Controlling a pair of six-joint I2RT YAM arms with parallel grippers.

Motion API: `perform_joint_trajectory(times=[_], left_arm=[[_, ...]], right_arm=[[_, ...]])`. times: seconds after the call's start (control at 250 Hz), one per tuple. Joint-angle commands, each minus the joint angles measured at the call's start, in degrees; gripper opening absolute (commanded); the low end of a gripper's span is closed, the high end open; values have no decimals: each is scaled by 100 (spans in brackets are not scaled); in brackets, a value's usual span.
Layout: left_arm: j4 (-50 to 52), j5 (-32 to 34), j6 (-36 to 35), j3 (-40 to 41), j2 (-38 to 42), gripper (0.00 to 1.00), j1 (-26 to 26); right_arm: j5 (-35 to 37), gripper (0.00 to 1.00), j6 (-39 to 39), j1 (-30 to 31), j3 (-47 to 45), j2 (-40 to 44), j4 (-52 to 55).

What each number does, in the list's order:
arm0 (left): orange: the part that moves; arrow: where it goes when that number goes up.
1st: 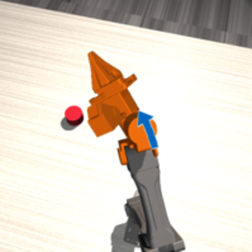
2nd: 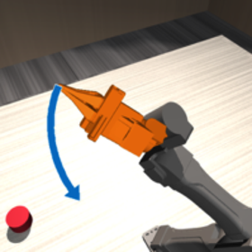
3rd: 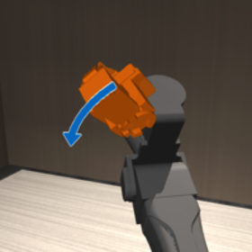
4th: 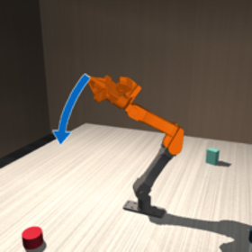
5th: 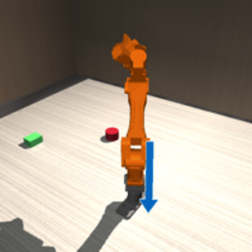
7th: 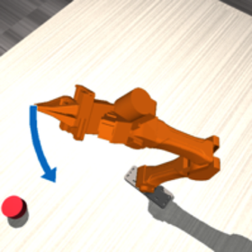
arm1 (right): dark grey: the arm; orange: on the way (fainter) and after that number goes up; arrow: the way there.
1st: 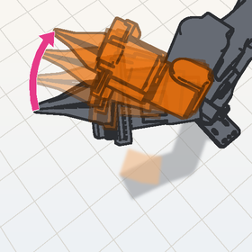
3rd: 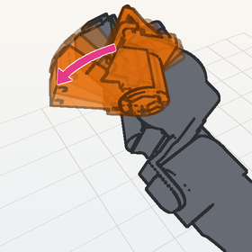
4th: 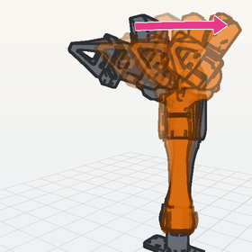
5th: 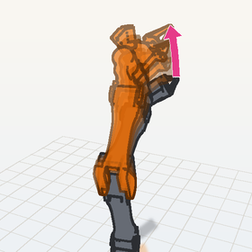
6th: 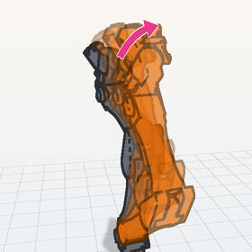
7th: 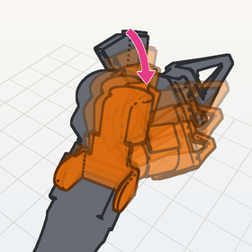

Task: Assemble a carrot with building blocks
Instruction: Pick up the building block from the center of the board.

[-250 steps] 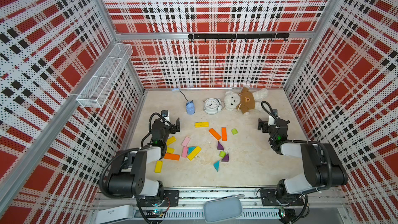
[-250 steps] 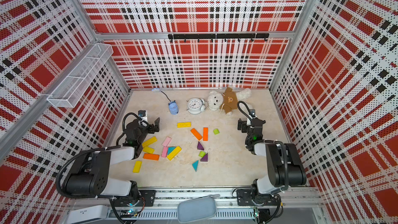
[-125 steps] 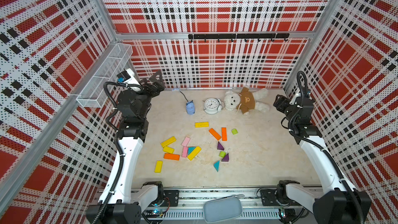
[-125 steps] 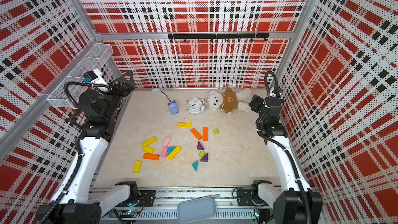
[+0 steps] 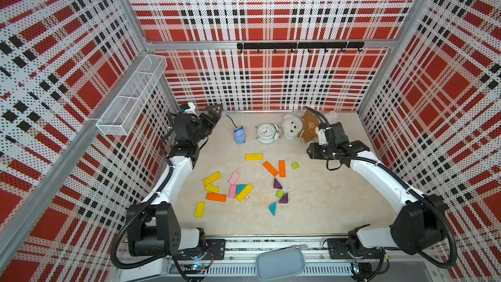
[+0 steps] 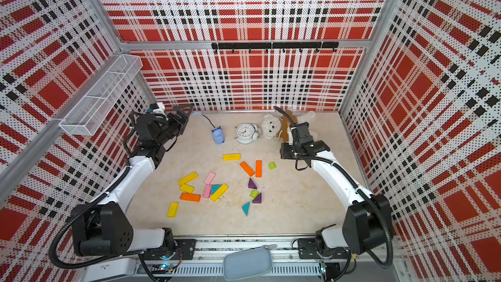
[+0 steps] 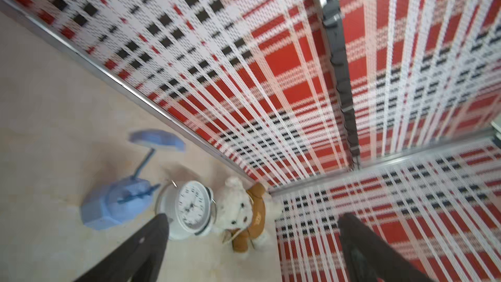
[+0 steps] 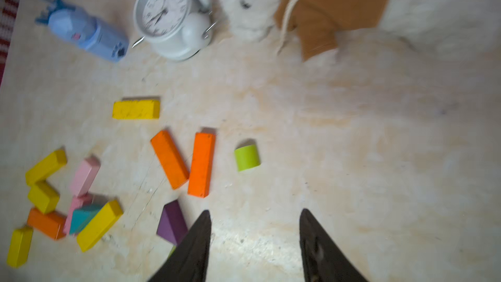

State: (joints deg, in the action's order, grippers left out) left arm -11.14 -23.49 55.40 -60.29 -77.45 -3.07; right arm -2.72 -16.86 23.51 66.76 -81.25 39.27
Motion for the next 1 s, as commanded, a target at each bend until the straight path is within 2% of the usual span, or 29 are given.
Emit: perform_joint_trajectory(times=[0.0, 0.06, 0.16, 0.272, 0.34, 0.396, 0.476, 0.632, 0.797, 0.997], left_arm=[[859, 405, -666, -260, 164, 99, -732], [1172, 734, -991, -249, 227, 98, -1226], [1509, 1518, -1553, -240, 377, 96, -1987], [1611, 1829, -2126, -165, 503, 94, -2342], [1618, 1623, -1847, 26, 620, 96, -2098], [1632, 1366, -1278, 138, 694, 100, -1699], [1588, 1037, -939, 176, 667, 100, -1126], [1443, 309, -457, 231, 370, 100, -153], [1035, -28, -57, 406, 164, 100, 209], [686, -282, 80, 478, 29, 100, 288]], right_arm=[[236, 55, 361, 698, 258, -325, 649], [399, 55, 319, 1065, 328, -488, 797], [75, 52, 324, 1486, 367, -777, 769], [-363, 49, 393, 1814, 374, -1068, 547], [-441, 48, 449, 1956, 372, -1257, 425], [-480, 44, 469, 2052, 407, -1469, 376], [-589, 40, 480, 2129, 417, -1703, 239], [-474, 44, 649, 2313, 409, -1946, -33], [-294, 47, 738, 2355, 566, -2274, -17], [37, 49, 889, 2438, 697, -2553, 19]])
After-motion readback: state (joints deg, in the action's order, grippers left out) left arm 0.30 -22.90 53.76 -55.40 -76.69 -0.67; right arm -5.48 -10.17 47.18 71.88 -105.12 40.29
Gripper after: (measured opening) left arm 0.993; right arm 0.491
